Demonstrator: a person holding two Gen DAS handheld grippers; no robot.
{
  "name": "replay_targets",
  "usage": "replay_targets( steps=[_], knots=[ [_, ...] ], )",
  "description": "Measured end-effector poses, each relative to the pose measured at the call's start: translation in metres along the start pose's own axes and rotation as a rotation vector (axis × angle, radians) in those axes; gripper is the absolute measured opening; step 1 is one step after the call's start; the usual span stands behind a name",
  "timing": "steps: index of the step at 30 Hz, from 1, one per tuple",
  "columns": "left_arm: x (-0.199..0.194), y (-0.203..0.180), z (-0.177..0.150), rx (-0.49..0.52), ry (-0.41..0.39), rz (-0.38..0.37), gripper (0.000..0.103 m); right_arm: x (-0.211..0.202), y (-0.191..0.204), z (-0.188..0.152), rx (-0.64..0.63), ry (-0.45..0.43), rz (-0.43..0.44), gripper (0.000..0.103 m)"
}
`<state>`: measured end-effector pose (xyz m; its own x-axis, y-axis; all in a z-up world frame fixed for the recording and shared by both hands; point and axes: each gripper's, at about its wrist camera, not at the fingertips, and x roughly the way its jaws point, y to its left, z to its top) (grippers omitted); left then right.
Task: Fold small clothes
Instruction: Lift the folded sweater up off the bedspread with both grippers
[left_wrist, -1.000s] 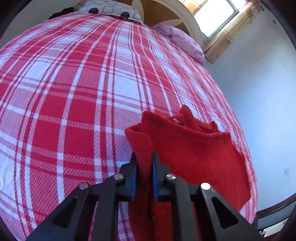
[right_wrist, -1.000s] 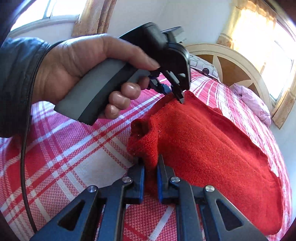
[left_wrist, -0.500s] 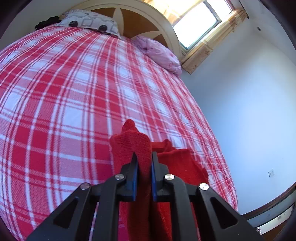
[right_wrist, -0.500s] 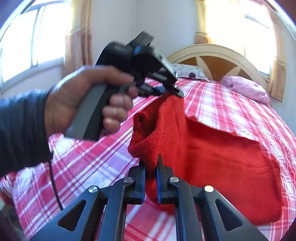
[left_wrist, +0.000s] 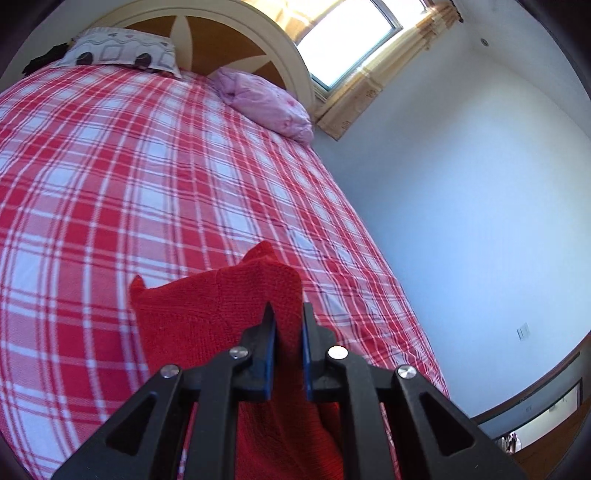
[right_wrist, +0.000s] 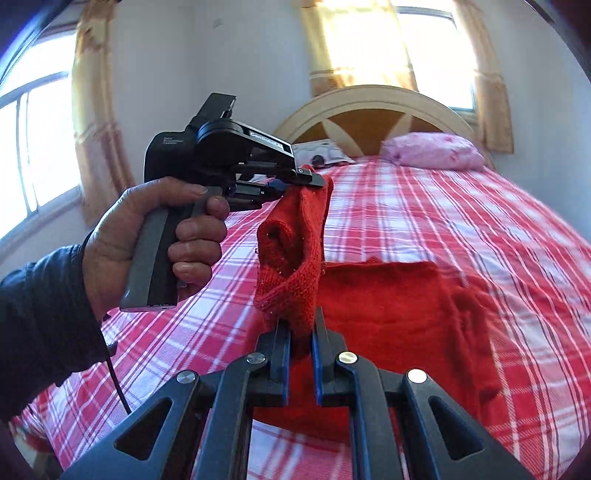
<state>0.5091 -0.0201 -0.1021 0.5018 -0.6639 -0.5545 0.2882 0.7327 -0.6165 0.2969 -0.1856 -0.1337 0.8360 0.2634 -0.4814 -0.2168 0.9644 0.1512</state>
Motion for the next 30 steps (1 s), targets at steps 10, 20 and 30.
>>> replay_targets(
  steps=[10, 20, 30],
  knots=[
    [0.069, -0.041, -0.007, 0.052, 0.097, -0.016, 0.012, -0.012, -0.082, -0.017, 0.21, 0.047, -0.021, 0.008],
    [0.134, -0.068, -0.035, 0.106, 0.217, 0.018, 0.012, -0.011, -0.12, -0.058, 0.397, 0.137, 0.035, 0.008],
    [0.158, -0.074, -0.047, 0.143, 0.245, 0.083, 0.011, -0.01, -0.138, -0.071, 0.492, 0.165, 0.074, 0.009]
  ],
)
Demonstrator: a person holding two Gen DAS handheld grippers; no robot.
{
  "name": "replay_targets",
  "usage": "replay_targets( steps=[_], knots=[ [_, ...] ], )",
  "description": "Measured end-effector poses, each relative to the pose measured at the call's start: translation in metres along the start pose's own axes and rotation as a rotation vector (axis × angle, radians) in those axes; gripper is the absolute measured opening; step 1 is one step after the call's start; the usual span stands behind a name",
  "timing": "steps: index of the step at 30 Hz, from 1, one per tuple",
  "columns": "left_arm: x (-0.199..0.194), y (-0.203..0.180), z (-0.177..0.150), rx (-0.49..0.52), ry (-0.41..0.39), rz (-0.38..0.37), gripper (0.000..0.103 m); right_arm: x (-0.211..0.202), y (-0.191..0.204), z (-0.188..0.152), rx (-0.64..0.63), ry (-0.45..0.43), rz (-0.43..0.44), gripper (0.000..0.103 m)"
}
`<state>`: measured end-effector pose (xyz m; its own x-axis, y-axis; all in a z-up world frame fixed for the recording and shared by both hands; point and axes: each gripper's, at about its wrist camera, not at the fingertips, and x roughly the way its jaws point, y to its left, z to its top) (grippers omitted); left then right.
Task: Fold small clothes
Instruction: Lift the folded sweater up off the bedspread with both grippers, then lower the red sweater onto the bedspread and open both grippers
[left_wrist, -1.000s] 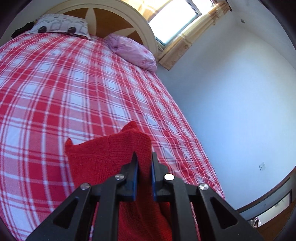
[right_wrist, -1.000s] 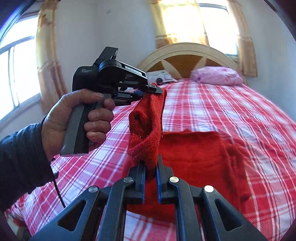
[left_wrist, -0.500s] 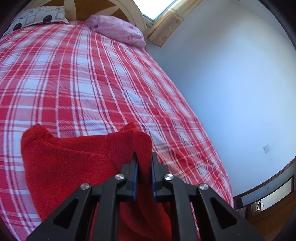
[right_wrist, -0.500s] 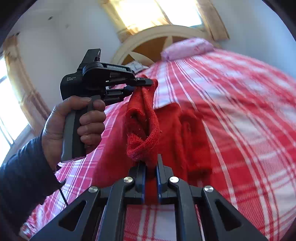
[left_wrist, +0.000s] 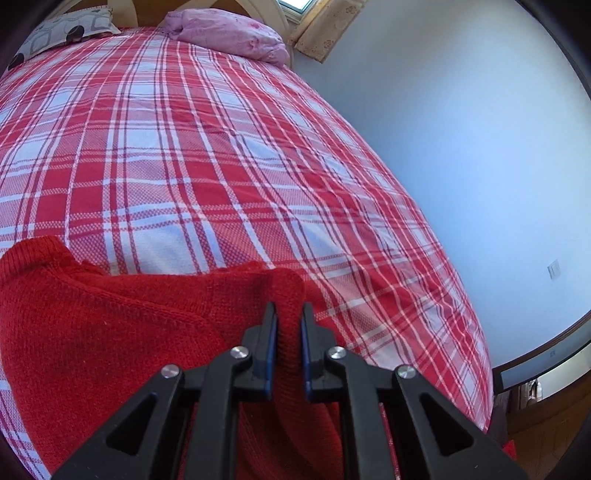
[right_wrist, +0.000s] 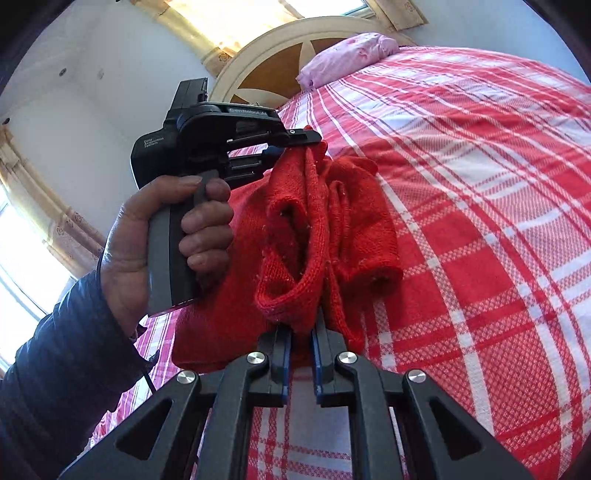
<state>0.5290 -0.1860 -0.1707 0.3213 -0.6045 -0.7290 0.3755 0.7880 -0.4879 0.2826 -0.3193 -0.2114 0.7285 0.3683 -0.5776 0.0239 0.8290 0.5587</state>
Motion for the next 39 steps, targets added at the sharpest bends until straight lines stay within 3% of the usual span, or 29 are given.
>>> replay_targets(
  steps=[9, 13, 14, 15, 16, 17, 18, 19, 21, 24, 26, 29, 31, 33, 35, 36, 37, 39],
  knots=[
    [0.018, -0.03, -0.01, 0.149, 0.02, 0.102, 0.012, -0.003, -0.013, -0.007, 0.05, -0.003, -0.003, 0.009],
    [-0.012, -0.045, -0.013, 0.203, -0.031, 0.129, 0.015, -0.009, -0.02, -0.006, 0.081, -0.02, 0.036, 0.012],
    [-0.028, -0.05, -0.016, 0.234, -0.062, 0.134, 0.024, -0.013, -0.021, -0.007, 0.087, -0.035, 0.027, 0.012],
    [-0.04, -0.052, -0.019, 0.258, -0.089, 0.143, 0.04, -0.019, -0.021, -0.007, 0.093, -0.059, 0.014, 0.015],
    [-0.056, -0.055, -0.026, 0.281, -0.126, 0.162, 0.051, -0.026, -0.02, -0.007, 0.096, -0.088, -0.012, 0.029],
    [-0.073, -0.055, -0.035, 0.304, -0.166, 0.184, 0.07, -0.036, -0.018, -0.007, 0.091, -0.132, -0.046, 0.041],
    [-0.087, -0.054, -0.045, 0.323, -0.198, 0.202, 0.077, -0.048, -0.014, -0.005, 0.081, -0.191, -0.057, 0.055],
    [-0.103, -0.051, -0.059, 0.348, -0.228, 0.223, 0.078, -0.055, -0.01, -0.003, 0.065, -0.226, -0.06, 0.055],
    [-0.116, -0.043, -0.08, 0.378, -0.234, 0.294, 0.078, -0.062, 0.005, 0.008, 0.008, -0.26, -0.078, 0.055],
    [-0.122, -0.022, -0.105, 0.354, -0.23, 0.341, 0.078, -0.054, 0.029, 0.032, -0.058, -0.254, -0.02, 0.055],
    [-0.124, -0.003, -0.119, 0.287, -0.209, 0.317, 0.078, -0.042, 0.049, 0.046, -0.13, -0.243, 0.017, 0.055],
    [-0.115, 0.019, -0.137, 0.199, -0.164, 0.287, 0.078, 0.001, 0.064, 0.065, -0.161, -0.11, 0.115, 0.055],
    [-0.108, 0.028, -0.144, 0.172, -0.152, 0.286, 0.079, 0.03, 0.059, 0.072, -0.138, -0.031, 0.054, 0.055],
    [-0.104, 0.036, -0.148, 0.143, -0.165, 0.261, 0.085, 0.053, 0.041, 0.075, -0.096, 0.012, -0.093, 0.055],
    [-0.102, 0.042, -0.15, 0.12, -0.172, 0.231, 0.088, 0.067, 0.018, 0.073, -0.041, 0.055, -0.125, 0.045],
    [-0.1, 0.042, -0.153, 0.122, -0.172, 0.218, 0.088, 0.063, 0.009, 0.072, -0.022, 0.032, -0.133, 0.026],
    [-0.099, 0.042, -0.154, 0.127, -0.175, 0.216, 0.088, 0.06, 0.003, 0.071, -0.004, 0.03, -0.126, 0.014],
    [-0.101, 0.04, -0.155, 0.138, -0.189, 0.228, 0.094, 0.052, -0.009, 0.065, 0.032, 0.017, -0.069, 0.012]
  ],
)
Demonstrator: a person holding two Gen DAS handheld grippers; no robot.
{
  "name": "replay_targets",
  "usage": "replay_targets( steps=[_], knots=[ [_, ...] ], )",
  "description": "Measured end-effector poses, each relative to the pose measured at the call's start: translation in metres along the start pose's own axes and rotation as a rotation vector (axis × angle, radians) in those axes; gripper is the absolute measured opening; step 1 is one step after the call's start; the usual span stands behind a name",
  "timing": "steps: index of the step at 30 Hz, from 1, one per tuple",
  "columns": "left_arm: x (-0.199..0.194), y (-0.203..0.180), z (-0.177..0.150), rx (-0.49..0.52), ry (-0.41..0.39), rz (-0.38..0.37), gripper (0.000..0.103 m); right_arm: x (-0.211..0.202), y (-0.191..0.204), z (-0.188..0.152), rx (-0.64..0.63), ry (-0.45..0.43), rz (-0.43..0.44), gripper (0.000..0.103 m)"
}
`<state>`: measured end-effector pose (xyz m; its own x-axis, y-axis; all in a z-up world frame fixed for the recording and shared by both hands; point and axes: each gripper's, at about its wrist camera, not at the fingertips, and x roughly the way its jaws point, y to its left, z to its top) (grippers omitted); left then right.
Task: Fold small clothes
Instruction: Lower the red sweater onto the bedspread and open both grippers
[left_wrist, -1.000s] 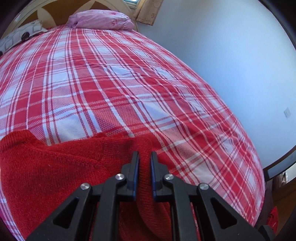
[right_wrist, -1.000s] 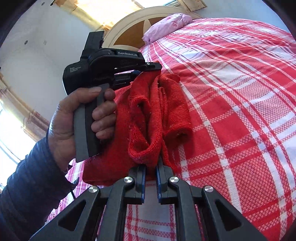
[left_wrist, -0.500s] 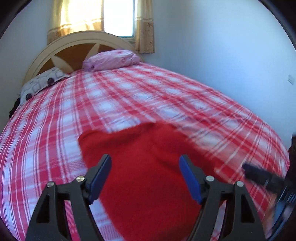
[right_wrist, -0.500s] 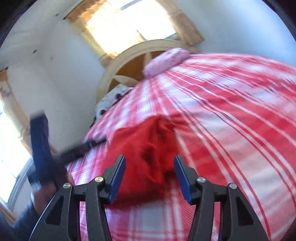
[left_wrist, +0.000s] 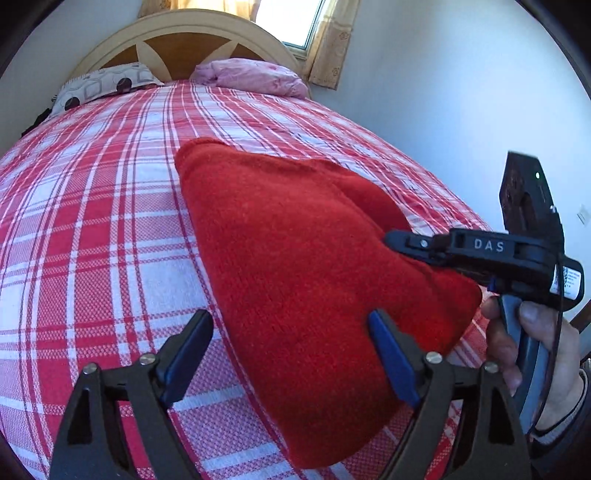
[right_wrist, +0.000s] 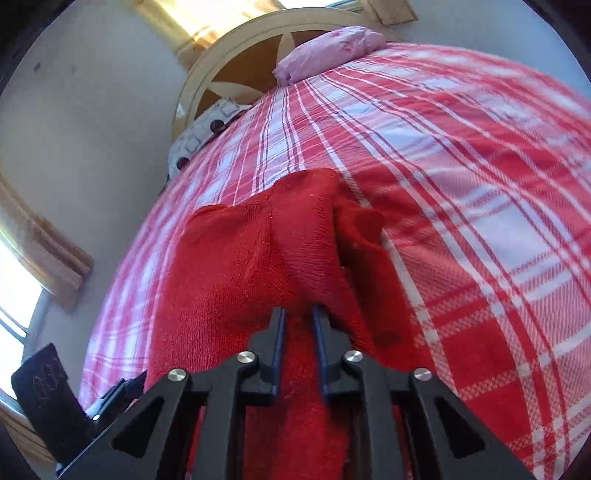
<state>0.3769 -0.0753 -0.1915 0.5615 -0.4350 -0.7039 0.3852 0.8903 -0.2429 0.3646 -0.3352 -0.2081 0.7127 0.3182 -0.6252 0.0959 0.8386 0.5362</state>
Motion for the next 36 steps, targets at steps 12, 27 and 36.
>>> replay_targets(
  steps=[12, 27, 36],
  knots=[
    [0.006, 0.0, -0.007, 0.033, 0.028, 0.028, 0.103, -0.002, 0.061, 0.039, -0.216, -0.054, -0.11, 0.049],
    [0.009, 0.003, -0.007, 0.021, 0.052, 0.0, 0.103, 0.039, 0.023, 0.05, -0.226, 0.086, -0.196, 0.04],
    [0.008, 0.004, -0.008, 0.011, 0.052, -0.004, 0.103, -0.032, 0.019, 0.008, -0.253, 0.071, -0.17, 0.039]
  ],
)
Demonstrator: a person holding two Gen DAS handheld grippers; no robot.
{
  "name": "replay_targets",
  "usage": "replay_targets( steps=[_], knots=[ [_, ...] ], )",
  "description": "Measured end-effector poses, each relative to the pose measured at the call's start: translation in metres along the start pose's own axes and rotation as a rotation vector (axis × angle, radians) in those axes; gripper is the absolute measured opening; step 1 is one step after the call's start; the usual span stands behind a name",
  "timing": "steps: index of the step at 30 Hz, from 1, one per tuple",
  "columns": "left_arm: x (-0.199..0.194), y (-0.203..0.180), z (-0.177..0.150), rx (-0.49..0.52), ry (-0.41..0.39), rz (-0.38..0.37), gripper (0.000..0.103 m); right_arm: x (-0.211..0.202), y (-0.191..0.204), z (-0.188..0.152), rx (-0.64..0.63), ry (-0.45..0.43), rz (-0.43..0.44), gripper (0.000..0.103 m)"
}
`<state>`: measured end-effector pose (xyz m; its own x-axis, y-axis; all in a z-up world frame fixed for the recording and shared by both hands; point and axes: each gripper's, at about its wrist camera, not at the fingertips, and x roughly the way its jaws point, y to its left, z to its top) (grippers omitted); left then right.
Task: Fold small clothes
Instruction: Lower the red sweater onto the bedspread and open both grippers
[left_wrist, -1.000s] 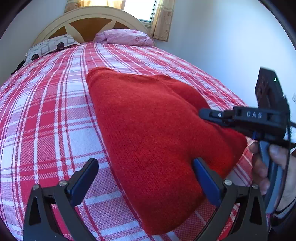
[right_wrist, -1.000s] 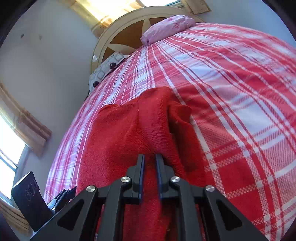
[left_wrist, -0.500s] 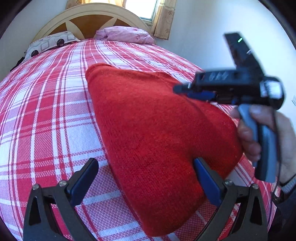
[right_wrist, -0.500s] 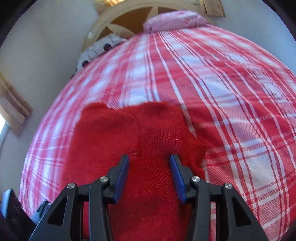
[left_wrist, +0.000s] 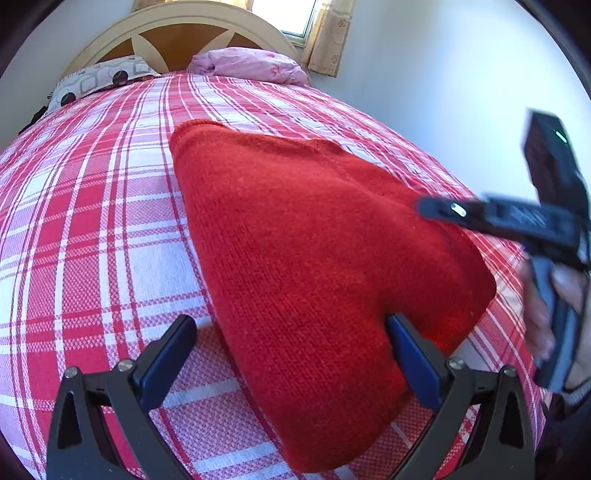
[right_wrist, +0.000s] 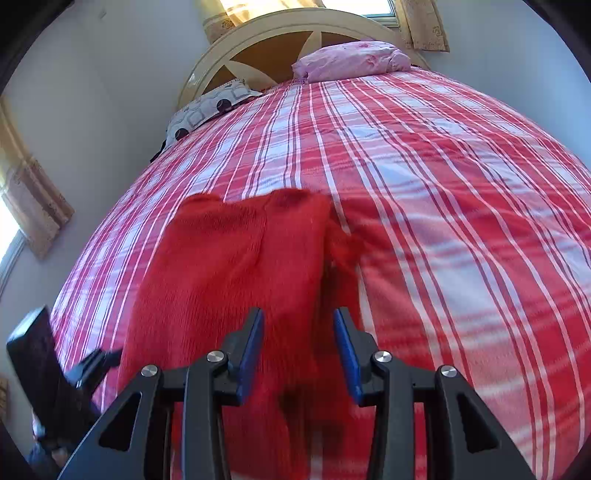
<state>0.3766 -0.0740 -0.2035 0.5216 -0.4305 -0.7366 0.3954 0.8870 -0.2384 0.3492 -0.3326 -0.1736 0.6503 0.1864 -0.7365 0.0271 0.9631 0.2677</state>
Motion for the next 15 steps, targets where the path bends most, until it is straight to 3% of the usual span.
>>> replay_targets(
  steps=[2, 5, 6, 7, 15],
  knots=[
    [0.0, 0.0, 0.0, 0.0, 0.0, 0.0, 0.103, -0.006, 0.001, -0.013, -0.012, 0.012, 0.013, 0.038],
    [0.0, 0.0, 0.0, 0.002, 0.001, -0.002, 0.103, -0.008, 0.002, -0.032, -0.042, 0.043, 0.017, 0.029],
    [0.001, 0.0, 0.001, 0.004, 0.002, -0.003, 0.103, -0.007, 0.001, -0.035, -0.033, 0.049, 0.041, 0.017],
    [0.0, 0.0, 0.001, 0.007, 0.002, -0.004, 0.103, -0.007, -0.001, -0.037, -0.021, 0.048, 0.051, 0.014],
    [-0.008, -0.009, -0.005, 0.058, -0.017, -0.016, 0.103, -0.012, -0.014, -0.061, 0.023, 0.047, 0.023, 0.007]
  ],
)
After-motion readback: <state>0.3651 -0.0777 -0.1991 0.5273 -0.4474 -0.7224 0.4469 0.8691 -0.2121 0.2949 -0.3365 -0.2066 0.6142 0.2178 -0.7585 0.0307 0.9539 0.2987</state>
